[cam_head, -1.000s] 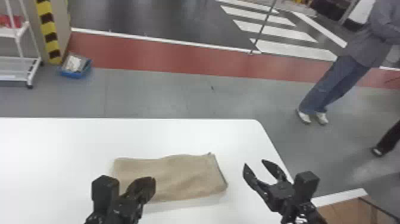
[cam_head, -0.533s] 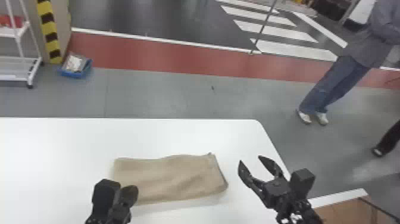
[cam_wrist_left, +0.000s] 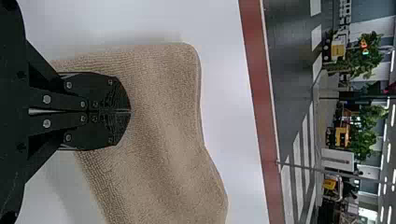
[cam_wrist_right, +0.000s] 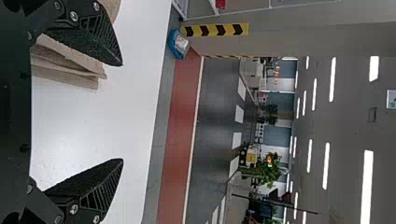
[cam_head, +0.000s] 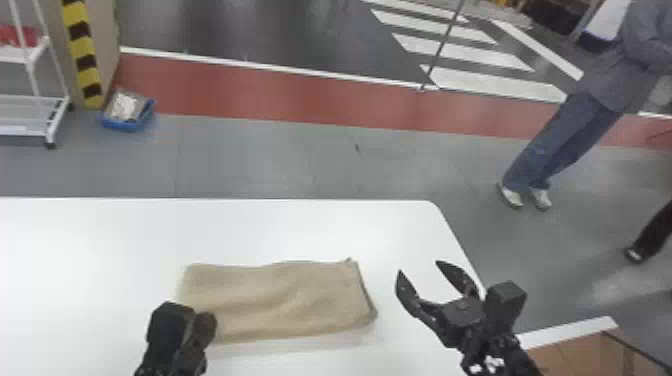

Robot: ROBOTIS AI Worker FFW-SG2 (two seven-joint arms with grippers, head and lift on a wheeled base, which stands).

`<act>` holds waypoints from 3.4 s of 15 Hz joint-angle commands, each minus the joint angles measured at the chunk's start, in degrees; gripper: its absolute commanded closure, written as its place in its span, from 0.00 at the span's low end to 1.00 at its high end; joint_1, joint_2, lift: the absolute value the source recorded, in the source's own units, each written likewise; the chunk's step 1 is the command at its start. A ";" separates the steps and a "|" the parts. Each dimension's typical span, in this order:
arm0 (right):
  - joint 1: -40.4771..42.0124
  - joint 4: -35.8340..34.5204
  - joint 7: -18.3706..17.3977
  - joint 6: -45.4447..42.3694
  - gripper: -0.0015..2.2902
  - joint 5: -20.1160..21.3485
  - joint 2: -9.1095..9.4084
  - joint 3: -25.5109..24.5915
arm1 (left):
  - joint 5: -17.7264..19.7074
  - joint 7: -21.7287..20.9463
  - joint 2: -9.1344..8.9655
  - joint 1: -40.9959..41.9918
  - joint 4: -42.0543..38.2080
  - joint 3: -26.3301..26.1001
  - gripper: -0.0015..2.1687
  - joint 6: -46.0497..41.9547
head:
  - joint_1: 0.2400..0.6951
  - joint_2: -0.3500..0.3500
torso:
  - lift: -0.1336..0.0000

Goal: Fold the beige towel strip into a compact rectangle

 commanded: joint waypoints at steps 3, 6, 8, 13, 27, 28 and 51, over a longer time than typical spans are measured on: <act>-0.25 -0.34 0.00 0.18 0.07 0.00 0.00 -0.09 | -0.20 0.37 0.29 0.60 -0.28 1.72 0.80 0.68 | 1.00 0.00 | 1.00; -0.33 -0.51 0.00 0.18 0.07 0.09 0.00 0.08 | -0.11 0.11 0.55 1.30 -0.90 3.48 0.80 1.74 | 1.00 0.00 | 1.00; -0.60 -0.43 -0.17 0.53 0.07 0.35 0.00 0.26 | -0.11 -0.33 0.82 2.27 -1.42 5.85 0.80 2.09 | 1.00 0.00 | 1.00; -0.60 -0.69 -0.44 1.23 0.07 0.62 0.00 0.34 | 0.41 -1.48 2.22 5.43 -6.96 7.87 0.80 3.50 | 1.00 0.00 | 1.00; -13.34 14.95 -13.01 15.65 0.07 1.67 1.76 9.92 | 0.59 -5.43 2.31 6.84 -10.65 6.20 0.69 -4.41 | 1.00 0.00 | 1.00; -14.05 15.04 -13.97 16.88 0.07 1.32 2.20 11.07 | 0.50 -5.34 2.31 6.49 -9.86 6.20 0.69 -5.47 | 1.00 0.02 | 1.00; -23.54 15.31 -15.12 46.06 0.10 -1.23 3.08 14.41 | 0.76 -6.31 2.49 5.61 -8.10 6.64 0.69 -7.75 | 1.00 0.20 | 1.00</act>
